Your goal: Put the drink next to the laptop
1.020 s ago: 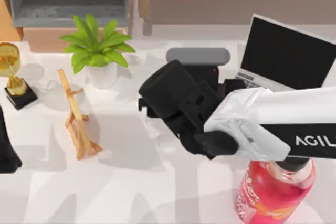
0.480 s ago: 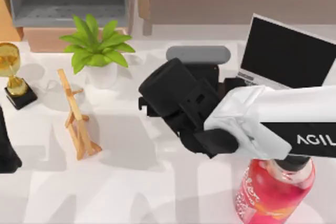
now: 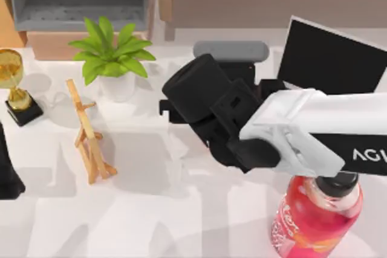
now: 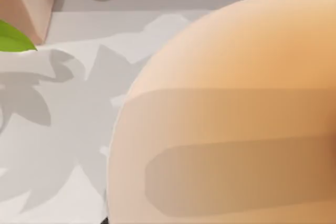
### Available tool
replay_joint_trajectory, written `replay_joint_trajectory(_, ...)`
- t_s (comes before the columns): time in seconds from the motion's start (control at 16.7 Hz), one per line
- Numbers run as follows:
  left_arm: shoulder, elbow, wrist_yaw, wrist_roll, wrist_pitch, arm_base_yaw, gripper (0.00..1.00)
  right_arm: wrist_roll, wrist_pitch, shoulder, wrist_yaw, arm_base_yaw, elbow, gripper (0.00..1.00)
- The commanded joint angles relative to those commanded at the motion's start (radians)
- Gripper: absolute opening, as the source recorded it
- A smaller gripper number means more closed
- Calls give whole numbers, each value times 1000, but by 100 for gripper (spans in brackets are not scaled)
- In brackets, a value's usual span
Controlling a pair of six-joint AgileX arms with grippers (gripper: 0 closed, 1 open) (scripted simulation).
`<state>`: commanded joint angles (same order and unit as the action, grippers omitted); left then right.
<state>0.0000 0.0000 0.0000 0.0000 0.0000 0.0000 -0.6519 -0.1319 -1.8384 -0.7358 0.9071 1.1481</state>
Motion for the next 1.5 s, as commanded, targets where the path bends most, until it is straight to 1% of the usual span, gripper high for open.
replay_joint_trajectory(0.18, 0, 0, 0, 0, 0, 0, 100, 52, 10, 69, 35, -54, -15, 0)
replay_joint_trajectory(0.42, 0, 0, 0, 0, 0, 0, 100, 163, 9, 186, 130, -181, -102, 0)
replay_joint_trajectory(0.66, 0, 0, 0, 0, 0, 0, 100, 302, 6, 315, 264, -349, -231, 0)
replay_joint_trajectory(1.08, 0, 0, 0, 0, 0, 0, 100, 542, 43, 505, 535, -680, -443, 0)
replay_joint_trajectory(1.32, 0, 0, 0, 0, 0, 0, 100, 636, 105, 553, 676, -856, -500, 0)
replay_joint_trajectory(1.5, 0, 0, 0, 0, 0, 0, 100, 677, 157, 563, 753, -953, -510, 0)
